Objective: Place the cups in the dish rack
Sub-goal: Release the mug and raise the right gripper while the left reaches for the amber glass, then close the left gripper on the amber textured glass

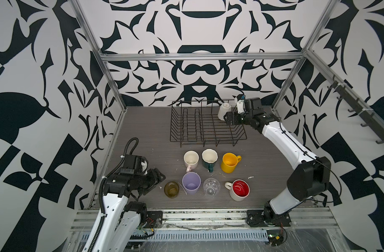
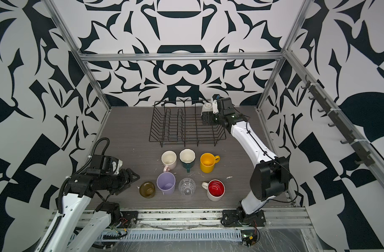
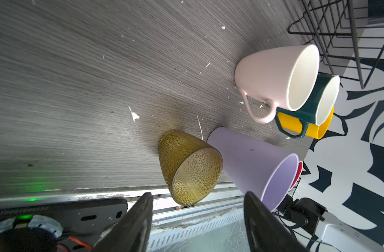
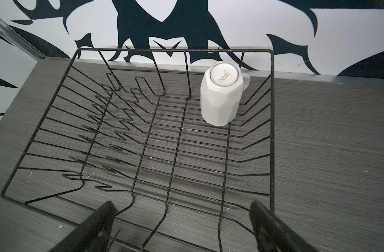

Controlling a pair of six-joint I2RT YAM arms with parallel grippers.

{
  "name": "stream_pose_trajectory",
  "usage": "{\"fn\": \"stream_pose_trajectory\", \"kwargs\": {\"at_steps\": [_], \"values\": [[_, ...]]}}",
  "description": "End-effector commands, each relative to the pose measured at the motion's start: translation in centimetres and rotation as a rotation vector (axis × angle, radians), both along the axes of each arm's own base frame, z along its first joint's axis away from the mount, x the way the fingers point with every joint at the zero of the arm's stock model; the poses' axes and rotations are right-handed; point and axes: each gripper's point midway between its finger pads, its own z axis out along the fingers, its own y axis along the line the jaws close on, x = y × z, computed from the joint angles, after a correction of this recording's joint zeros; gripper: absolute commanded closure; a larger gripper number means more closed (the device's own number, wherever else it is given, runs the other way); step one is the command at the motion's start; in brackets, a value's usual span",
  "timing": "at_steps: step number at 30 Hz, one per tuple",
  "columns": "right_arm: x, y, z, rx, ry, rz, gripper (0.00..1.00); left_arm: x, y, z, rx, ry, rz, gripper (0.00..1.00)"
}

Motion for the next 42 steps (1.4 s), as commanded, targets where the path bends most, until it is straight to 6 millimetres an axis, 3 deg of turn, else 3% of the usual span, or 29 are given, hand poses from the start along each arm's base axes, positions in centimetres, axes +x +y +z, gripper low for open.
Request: {"fn": "stream_pose_trajectory", "kwargs": {"at_steps": [1, 14, 23, 40, 42], "values": [[-0.6, 0.2, 2.4, 0.035, -0.064, 0.002, 0.02, -0.7, 0.3, -0.7, 0.025, 0.037, 0.025, 0.32], [-1.9, -0.2, 3.1, 0.042, -0.080, 0.002, 0.02, -1.2, -1.3, -3.3, 0.152, 0.087, -0.019, 0.35], [-2.7, -0.4, 3.5, 0.040, -0.091, 0.002, 0.02, -1.4, -0.9, -4.9, 0.283, 0.127, -0.037, 0.37], [-3.0, -0.5, 2.4, 0.041, -0.078, -0.002, 0.02, -0.6, -1.8, -7.9, 0.315, 0.130, -0.046, 0.45], [-2.9, -0.5, 2.1, 0.042, -0.073, -0.002, 0.02, -0.5, -1.7, -8.3, 0.329, 0.133, -0.045, 0.49]]}}
